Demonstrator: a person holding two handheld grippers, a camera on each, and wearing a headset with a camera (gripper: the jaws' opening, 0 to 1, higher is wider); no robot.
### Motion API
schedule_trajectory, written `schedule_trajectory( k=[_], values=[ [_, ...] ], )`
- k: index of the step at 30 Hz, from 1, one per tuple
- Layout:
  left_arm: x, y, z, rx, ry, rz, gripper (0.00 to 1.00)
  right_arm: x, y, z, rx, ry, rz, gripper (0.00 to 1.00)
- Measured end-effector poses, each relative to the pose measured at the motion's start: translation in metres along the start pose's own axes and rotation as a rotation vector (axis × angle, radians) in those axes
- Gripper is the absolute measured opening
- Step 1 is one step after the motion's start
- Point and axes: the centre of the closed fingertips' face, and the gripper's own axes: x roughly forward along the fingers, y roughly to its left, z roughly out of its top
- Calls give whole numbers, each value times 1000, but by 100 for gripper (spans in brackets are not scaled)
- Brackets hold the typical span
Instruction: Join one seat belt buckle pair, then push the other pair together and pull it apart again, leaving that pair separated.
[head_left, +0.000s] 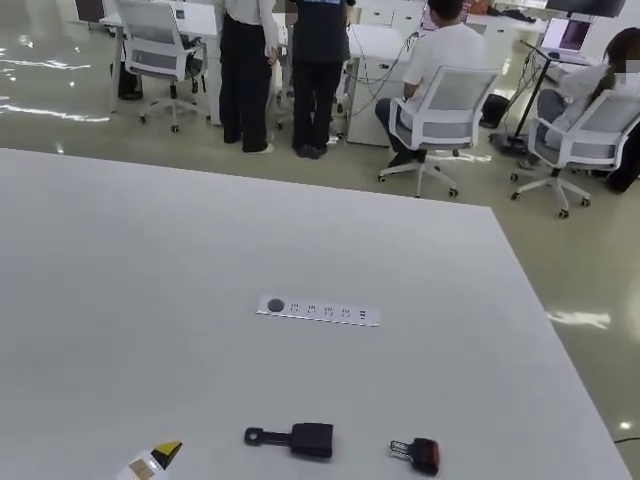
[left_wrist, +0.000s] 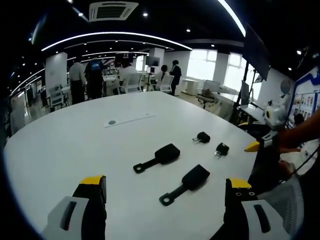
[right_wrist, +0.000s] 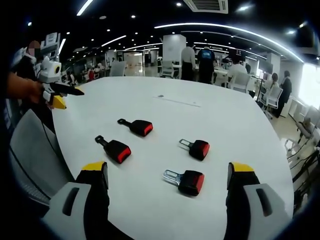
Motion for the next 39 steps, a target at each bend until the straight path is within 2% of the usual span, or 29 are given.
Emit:
schedule_trajectory(
  k=[6, 23, 31, 37, 39],
  values=[
    [-3, -2, 3, 2, 4, 3, 100, 0, -4, -3, -5, 8, 3, 99],
    [0, -2, 3, 1, 9, -4, 100, 2, 0, -3, 0, 15, 11, 99],
    [5, -6, -3, 1, 23, -15, 100, 4, -2, -9, 3, 20, 11, 99],
    [15, -3, -17, -4, 33, -24, 100, 3, -5, -16, 11, 37, 9, 98],
    [16, -5, -18, -5, 37, -27, 100, 3, -7, -18, 10, 37, 8, 98]
  ],
)
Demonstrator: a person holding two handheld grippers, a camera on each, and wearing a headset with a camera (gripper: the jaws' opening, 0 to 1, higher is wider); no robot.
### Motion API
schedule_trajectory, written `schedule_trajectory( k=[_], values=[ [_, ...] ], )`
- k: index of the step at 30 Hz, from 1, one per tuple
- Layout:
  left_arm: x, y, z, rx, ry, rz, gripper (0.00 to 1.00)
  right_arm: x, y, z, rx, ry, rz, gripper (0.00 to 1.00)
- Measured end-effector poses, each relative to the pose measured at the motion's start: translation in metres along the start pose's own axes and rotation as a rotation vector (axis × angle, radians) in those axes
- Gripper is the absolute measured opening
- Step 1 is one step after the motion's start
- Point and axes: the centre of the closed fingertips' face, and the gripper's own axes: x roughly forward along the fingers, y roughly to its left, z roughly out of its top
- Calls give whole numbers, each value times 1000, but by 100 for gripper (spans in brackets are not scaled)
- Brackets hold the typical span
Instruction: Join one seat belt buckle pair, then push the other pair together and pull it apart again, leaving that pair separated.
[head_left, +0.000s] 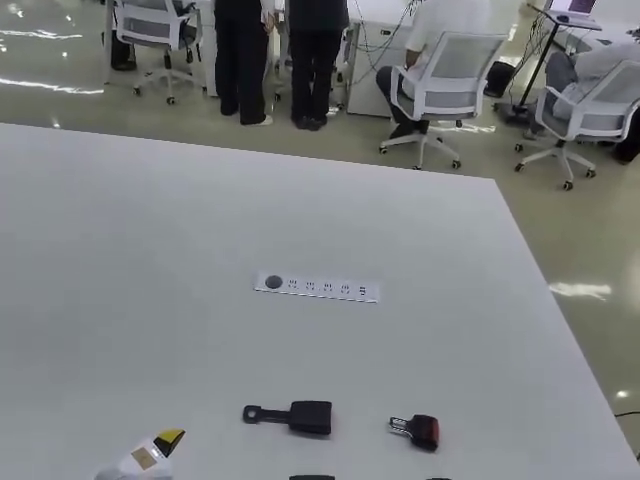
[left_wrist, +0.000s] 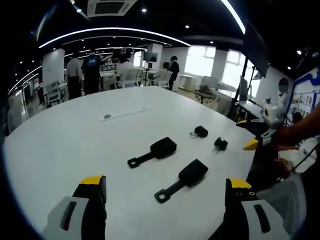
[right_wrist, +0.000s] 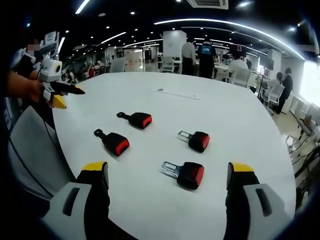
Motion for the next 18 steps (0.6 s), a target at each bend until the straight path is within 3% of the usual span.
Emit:
schedule_trajectory(
  k=[8, 14, 18],
  values=[
    [6, -14, 5, 2, 16, -16, 100, 6, -3, -5, 1, 11, 6, 98],
    [16, -14, -5, 1, 27, -28, 100, 10, -5, -8, 5, 17, 8, 98],
    [25, -17, -3, 3, 35, -39, 100, 14, -5, -9, 6, 23, 11, 97]
  ],
)
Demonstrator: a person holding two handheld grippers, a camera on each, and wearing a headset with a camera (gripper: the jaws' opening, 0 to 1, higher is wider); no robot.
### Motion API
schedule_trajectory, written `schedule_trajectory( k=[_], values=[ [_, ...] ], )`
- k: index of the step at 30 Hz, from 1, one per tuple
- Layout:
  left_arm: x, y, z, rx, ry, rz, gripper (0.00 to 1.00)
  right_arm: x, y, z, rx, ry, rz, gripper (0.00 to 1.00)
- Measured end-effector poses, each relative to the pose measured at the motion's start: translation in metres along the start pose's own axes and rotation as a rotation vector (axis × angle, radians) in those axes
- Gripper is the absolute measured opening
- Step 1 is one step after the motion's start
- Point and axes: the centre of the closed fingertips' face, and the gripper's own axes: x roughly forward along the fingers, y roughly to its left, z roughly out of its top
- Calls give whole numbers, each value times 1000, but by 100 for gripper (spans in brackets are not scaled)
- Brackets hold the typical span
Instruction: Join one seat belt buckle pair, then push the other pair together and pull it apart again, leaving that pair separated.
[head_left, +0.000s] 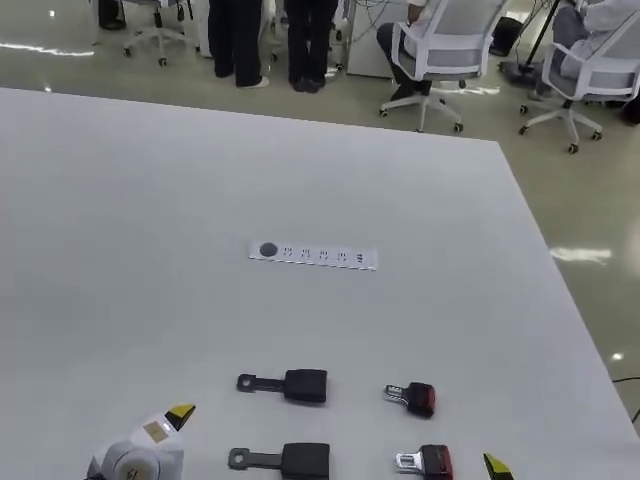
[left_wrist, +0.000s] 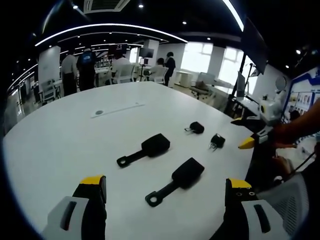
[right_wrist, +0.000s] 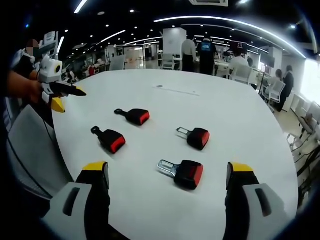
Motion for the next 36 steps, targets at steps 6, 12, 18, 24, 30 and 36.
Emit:
schedule_trajectory(
  k=[6, 12, 18, 24, 30, 36],
  values=[
    [9, -5, 2, 8, 10, -17, 100, 6, -6, -1, 0, 10, 3, 97],
    [17, -8, 3, 6, 22, -34, 100, 13, -6, -4, -5, 32, 12, 96],
    [28, -12, 5, 19, 43, -50, 100, 21, -10, -2, -12, 45, 21, 95],
    [36, -16, 5, 18, 59, -68, 100, 30, -12, -2, -13, 60, 34, 94],
    [45, -19, -2, 22, 90, -103, 100, 43, -15, -9, -16, 78, 50, 93],
    [58, -22, -7, 41, 106, -132, 99, 52, -20, -19, -31, 112, 70, 90]
  ],
)
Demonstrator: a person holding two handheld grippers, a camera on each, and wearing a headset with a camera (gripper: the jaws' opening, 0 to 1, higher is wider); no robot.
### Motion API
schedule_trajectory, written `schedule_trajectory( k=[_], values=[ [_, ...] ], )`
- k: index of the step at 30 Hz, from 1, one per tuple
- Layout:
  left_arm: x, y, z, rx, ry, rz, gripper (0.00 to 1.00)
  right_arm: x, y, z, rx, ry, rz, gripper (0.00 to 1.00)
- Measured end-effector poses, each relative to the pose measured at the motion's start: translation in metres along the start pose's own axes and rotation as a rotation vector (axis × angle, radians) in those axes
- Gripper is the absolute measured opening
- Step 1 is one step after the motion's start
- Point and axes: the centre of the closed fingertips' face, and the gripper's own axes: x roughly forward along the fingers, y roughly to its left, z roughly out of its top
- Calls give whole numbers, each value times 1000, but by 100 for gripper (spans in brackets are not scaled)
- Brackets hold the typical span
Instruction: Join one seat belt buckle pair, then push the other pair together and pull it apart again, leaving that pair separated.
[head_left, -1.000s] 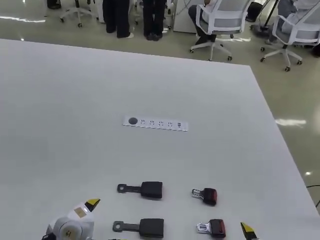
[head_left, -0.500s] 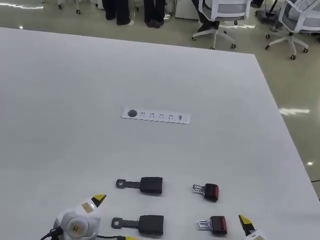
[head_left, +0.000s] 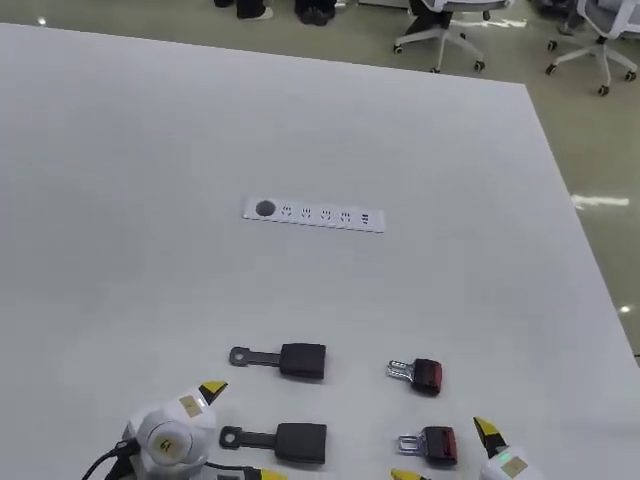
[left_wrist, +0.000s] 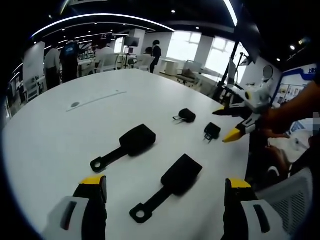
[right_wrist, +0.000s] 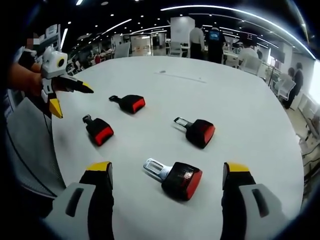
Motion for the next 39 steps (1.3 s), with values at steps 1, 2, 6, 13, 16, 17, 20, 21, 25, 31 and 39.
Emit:
schedule_trajectory(
  k=[1, 2, 6, 13, 16, 17, 20, 21, 25, 31, 39],
  values=[
    [3, -2, 1, 6, 5, -10, 99, 1, 1, 0, 0, 4, 10, 90],
    [4, -3, 1, 8, 8, -16, 98, 0, 1, 2, -1, 4, 14, 90],
    [11, -7, -2, 28, 27, -40, 96, 4, 4, 3, -25, 27, 40, 88],
    [23, -8, -5, 60, 50, -90, 89, 10, 12, -3, -106, 68, 136, 86],
    [28, -11, -10, 94, 70, -117, 86, 14, 14, -11, -156, 93, 188, 85],
    [30, -13, -10, 108, 76, -132, 84, 15, 15, -14, -179, 110, 213, 84],
    [35, -15, -14, 141, 97, -159, 83, 15, 15, -14, -229, 136, 232, 80],
    [36, -17, -14, 153, 106, -175, 82, 16, 15, -13, -230, 136, 246, 80],
    [41, -21, -15, 199, 126, -216, 78, 17, 11, -9, -256, 140, 293, 78],
    [50, -24, -24, 294, 189, -273, 74, 17, 3, -14, -318, 182, 373, 73],
    [62, -30, -30, 375, 230, -318, 65, 16, -5, -26, -402, 248, 455, 64]
  ],
)
